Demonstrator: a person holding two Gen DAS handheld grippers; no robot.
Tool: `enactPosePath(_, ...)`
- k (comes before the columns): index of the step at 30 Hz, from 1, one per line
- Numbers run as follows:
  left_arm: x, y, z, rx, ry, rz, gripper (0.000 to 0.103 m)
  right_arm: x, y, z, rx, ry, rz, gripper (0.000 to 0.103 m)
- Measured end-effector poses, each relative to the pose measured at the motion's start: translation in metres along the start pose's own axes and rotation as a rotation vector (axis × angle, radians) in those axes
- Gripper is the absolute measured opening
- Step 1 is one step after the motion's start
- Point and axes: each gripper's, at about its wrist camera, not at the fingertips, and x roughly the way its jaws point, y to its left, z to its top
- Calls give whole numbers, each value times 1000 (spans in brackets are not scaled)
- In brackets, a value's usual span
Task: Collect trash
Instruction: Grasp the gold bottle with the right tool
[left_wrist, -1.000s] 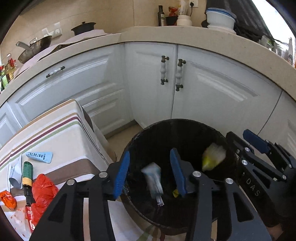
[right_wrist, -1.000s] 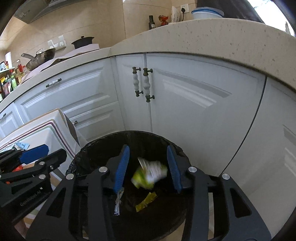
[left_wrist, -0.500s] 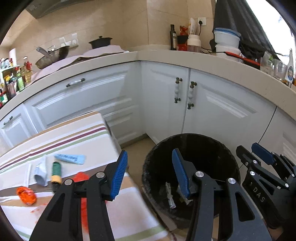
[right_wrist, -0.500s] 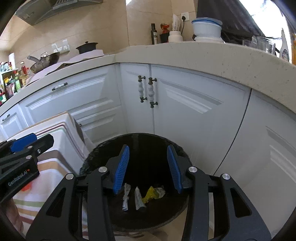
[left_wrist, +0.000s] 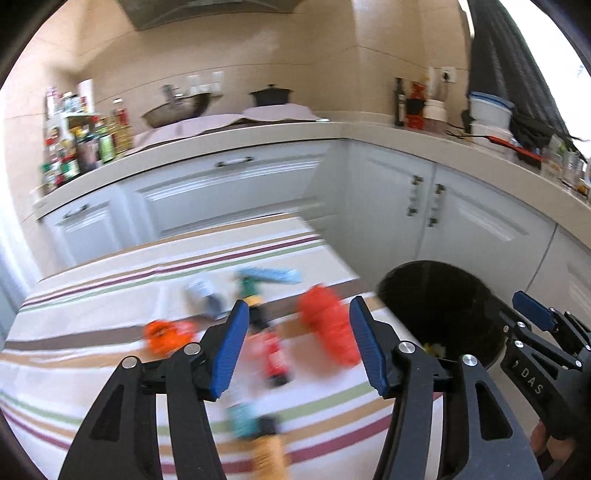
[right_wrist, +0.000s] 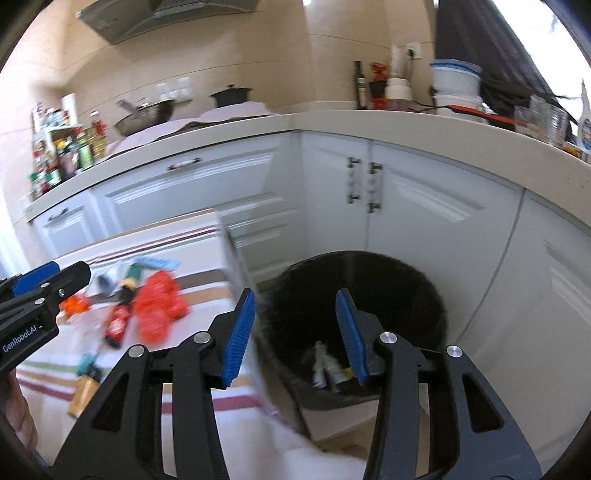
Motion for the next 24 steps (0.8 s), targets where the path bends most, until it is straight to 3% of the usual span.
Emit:
enactPosePath(2,-8,20,-9,-20,3,34,58,-4,16,-5,-20,5,21,49)
enactPosePath(11,-26,92,-50,-96,51,167,59,-19,91,-35,-110,35,134,49)
enactPosePath(24,-38,141,-88,-165,92,245,59,-20,163,-70,-211,100,250,49)
